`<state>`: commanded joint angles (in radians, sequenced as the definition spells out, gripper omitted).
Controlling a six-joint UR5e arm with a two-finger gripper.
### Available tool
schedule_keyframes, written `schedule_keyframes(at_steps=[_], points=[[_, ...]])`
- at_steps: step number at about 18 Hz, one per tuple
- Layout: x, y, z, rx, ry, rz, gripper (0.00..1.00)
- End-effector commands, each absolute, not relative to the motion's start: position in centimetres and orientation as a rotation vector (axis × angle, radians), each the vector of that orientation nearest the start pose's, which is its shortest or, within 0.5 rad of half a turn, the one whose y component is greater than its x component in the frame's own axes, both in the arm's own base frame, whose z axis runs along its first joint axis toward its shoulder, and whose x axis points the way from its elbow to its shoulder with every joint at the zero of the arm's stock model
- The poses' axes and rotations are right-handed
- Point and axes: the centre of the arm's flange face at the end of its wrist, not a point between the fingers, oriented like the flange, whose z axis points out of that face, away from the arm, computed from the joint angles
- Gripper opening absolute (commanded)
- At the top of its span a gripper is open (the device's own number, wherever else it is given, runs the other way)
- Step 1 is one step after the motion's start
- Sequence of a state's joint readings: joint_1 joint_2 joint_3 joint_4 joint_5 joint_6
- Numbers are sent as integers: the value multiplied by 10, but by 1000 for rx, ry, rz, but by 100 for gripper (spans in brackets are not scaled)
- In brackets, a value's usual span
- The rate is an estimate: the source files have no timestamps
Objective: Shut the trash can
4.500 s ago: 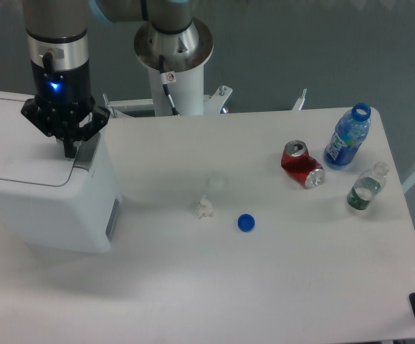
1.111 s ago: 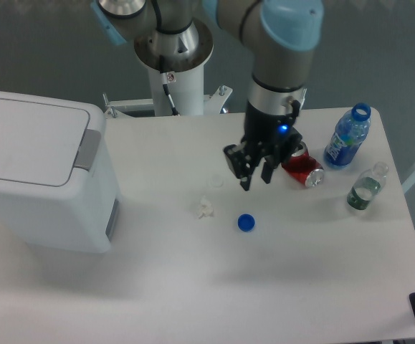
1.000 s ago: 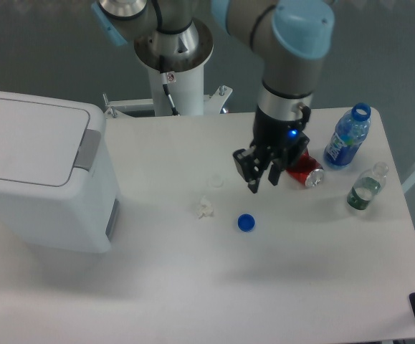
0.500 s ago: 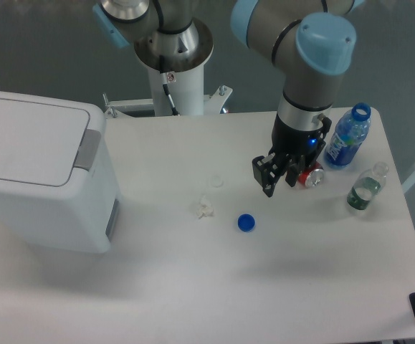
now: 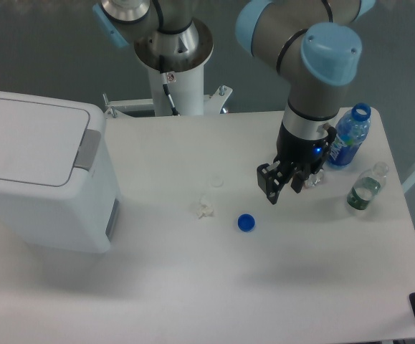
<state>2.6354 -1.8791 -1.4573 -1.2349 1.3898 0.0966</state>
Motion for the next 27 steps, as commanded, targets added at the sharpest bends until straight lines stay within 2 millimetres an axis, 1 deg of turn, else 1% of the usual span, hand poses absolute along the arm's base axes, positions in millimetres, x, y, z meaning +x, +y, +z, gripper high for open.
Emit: schedule_keyframes(at_steps=[1,2,5,7,9,11,12,14,16,19,21,23,27], points=[[-475,436,404,-2598,-1350,-114,98],[-474,436,402,-2600,-1352,-117,99],[-477,435,399,-2605,-1350,-119,100],[-484,436,392,-2609,-1359,-124,100],[-492,434,393,-2624,-1326,-82,100],[-496,427,393,-2748,-1173,32,100],[-497,425,391,-2816,-1060,71,100],[-500,422,386,-2942,-797,123,100],[-504,420,376,-3035,-632,164,100],[-513,421,363,-3080,-519,158,100],[-520,422,357,-3104,-397,159,100],[-526,417,352,-3125,-307,149,100],[-529,412,352,-3125,-304,144,100]])
